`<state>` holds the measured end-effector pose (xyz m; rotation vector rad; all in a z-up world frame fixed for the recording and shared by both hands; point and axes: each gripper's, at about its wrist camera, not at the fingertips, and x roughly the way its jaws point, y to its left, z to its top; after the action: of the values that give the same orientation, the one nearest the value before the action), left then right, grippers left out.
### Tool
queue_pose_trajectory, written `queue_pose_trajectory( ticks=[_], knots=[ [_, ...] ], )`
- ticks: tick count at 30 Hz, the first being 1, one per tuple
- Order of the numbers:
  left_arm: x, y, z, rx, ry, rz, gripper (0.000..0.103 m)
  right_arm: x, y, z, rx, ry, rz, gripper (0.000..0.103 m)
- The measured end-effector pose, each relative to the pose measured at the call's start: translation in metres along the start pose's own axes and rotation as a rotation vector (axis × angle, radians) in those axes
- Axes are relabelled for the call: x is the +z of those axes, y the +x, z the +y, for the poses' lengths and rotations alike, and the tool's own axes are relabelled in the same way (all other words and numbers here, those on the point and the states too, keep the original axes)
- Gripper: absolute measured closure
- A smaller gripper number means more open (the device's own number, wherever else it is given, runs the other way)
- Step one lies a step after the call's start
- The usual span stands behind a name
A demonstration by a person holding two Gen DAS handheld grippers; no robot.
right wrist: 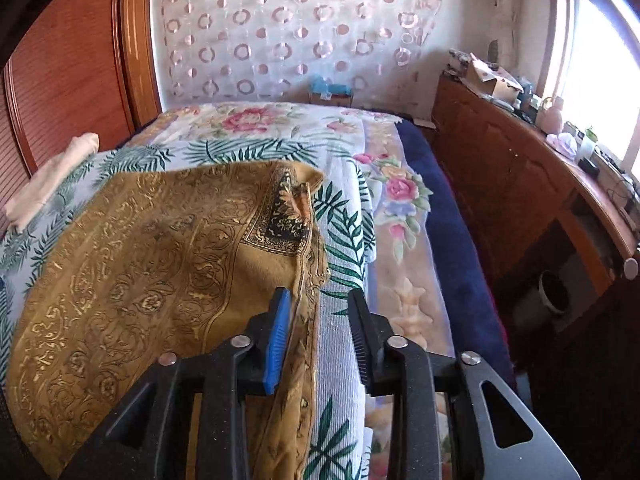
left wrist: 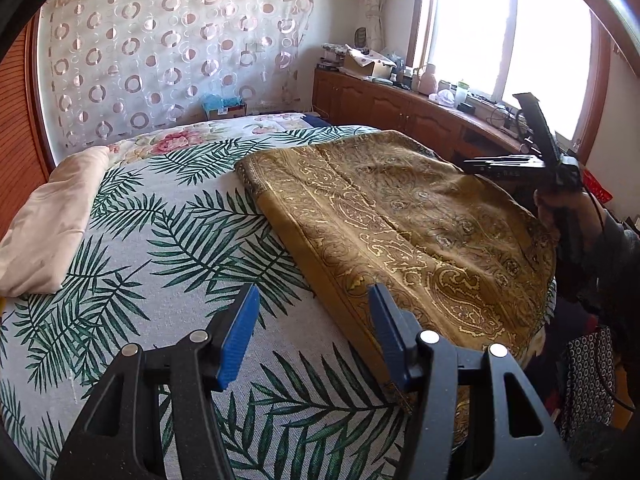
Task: Fold small clothes
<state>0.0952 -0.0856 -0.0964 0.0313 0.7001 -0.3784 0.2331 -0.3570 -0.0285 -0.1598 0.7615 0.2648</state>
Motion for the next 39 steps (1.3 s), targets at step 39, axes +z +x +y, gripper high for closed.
queue_pose_trajectory(
  ticks=[39],
  knots=[
    [-0.016, 0.031, -0.019, -0.180, -0.040, 0.145, 0.045, -0.082, -0.051, 0.001, 0.195, 0.011, 0.061, 0.058]
  ],
)
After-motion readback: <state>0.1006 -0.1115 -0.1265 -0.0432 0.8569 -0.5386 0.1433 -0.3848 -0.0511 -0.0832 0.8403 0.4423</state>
